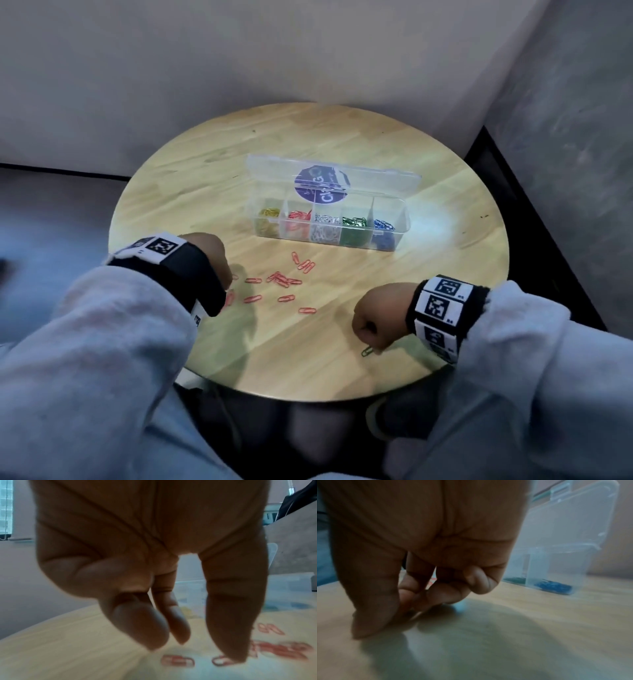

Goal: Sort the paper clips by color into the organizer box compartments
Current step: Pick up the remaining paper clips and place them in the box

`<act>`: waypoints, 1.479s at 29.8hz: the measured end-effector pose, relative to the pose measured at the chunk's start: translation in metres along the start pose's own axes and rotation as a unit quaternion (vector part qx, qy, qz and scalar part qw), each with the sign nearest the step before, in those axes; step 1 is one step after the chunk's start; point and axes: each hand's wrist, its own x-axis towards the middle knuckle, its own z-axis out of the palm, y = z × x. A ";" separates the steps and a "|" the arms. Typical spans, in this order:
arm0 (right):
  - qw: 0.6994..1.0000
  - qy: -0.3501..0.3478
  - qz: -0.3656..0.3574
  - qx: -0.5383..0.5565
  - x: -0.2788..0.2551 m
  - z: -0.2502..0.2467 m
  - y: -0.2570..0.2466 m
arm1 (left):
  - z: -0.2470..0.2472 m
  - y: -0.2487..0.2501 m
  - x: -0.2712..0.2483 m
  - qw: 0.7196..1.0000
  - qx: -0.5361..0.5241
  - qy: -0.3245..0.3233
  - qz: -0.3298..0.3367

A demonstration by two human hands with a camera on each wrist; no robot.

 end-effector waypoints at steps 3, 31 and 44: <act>0.997 0.011 0.045 0.054 -0.001 -0.003 0.005 | 0.016 -0.003 0.009 0.999 0.013 -0.033 -0.011; 0.976 0.168 0.078 0.117 0.052 -0.042 -0.030 | 0.051 0.005 0.019 0.991 -0.117 0.011 0.059; 0.968 0.180 0.104 0.144 0.060 -0.037 -0.033 | 0.042 0.007 0.000 0.982 -0.163 -0.006 0.101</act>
